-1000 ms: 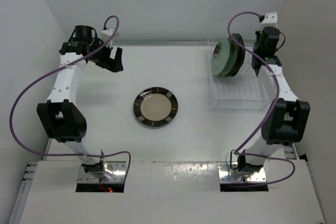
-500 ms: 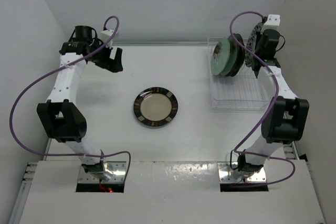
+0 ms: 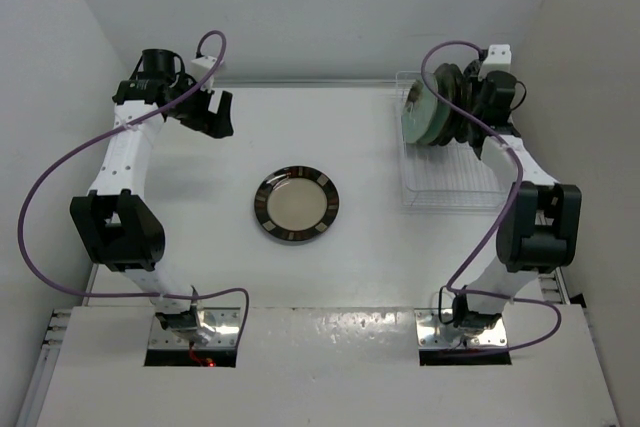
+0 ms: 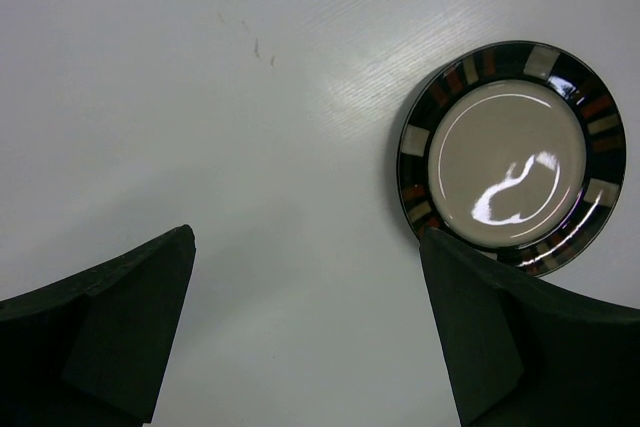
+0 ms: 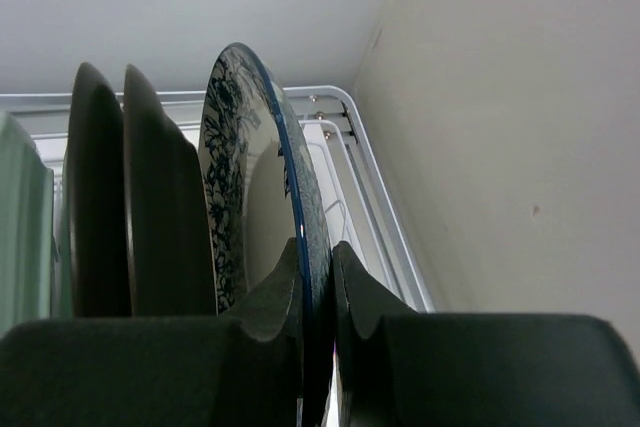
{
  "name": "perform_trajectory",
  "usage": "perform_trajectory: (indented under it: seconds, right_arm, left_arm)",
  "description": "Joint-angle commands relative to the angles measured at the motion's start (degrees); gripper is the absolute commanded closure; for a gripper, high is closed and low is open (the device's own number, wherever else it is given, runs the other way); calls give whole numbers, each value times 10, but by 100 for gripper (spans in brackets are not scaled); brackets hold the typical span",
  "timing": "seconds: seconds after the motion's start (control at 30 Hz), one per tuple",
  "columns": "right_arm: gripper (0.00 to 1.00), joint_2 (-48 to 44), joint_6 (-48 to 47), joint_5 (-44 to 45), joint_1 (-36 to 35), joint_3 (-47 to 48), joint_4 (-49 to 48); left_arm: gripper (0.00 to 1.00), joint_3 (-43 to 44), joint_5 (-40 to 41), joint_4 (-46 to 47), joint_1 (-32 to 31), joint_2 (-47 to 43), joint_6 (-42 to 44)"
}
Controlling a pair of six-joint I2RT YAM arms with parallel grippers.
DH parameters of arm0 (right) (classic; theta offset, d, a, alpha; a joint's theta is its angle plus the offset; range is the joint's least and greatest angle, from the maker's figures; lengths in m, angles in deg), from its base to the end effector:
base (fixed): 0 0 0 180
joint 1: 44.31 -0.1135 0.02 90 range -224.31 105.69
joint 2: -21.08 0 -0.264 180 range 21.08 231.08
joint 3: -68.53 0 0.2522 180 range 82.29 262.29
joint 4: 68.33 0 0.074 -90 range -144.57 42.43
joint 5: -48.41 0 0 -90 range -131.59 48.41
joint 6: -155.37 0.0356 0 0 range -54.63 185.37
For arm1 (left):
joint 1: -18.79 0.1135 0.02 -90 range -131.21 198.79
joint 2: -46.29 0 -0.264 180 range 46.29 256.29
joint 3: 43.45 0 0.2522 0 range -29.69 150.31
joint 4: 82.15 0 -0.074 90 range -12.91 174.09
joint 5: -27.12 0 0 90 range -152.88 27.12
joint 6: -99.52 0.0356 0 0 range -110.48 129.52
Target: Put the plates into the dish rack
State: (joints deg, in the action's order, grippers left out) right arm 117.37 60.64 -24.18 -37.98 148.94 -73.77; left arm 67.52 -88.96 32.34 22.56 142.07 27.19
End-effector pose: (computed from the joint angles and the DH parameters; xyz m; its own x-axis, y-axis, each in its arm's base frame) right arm 0.3941 -0.0544 0.2873 -0.2123 -0.0556 -0.9756 0.3815 0.9145 -0.1351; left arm 0.3579 0.0079 0.3607 -0.6646 0.2294 -0.7111 0.4437 0.8869 -0.1286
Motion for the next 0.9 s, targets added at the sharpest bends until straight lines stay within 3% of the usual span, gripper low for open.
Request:
perform_trajectory:
  seconds: [0.0, 0.13, 0.17, 0.3, 0.53, 0.73, 0.77, 0.8, 0.83, 0.87]
  right_arm:
    - [100, -12, -10, 3, -8, 0, -102]
    - [100, -3, -31, 3, -18, -16, -125]
    - [92, -1, -34, 4, -21, -18, -128]
    - [81, 3, -27, 3, -26, -19, -118]
    - [80, 6, -26, -3, -26, -7, -115]
    - [66, -21, -5, 28, -25, 8, -109]
    - [62, -26, 6, 38, -25, 11, -98]
    - [49, -41, 23, 54, -25, 19, -93]
    - [41, -55, 34, 69, -24, 23, -88]
    - [34, -72, 65, 138, -24, 36, -62]
  left_arm:
    - [0, 5, -6, 8, 4, 3, -5]
    - [0, 5, -6, 8, 4, 3, -5]
    - [0, 5, -6, 8, 4, 3, -5]
    - [0, 5, -6, 8, 4, 3, -5]
    - [0, 5, -12, 8, 4, 3, -5]
    - [0, 5, -12, 8, 4, 3, -5]
    - [0, 5, -12, 8, 4, 3, -5]
    - [0, 5, -12, 8, 4, 3, -5]
    - [0, 0, -12, 8, 4, 3, -5]
    - [0, 0, -6, 8, 4, 3, -5]
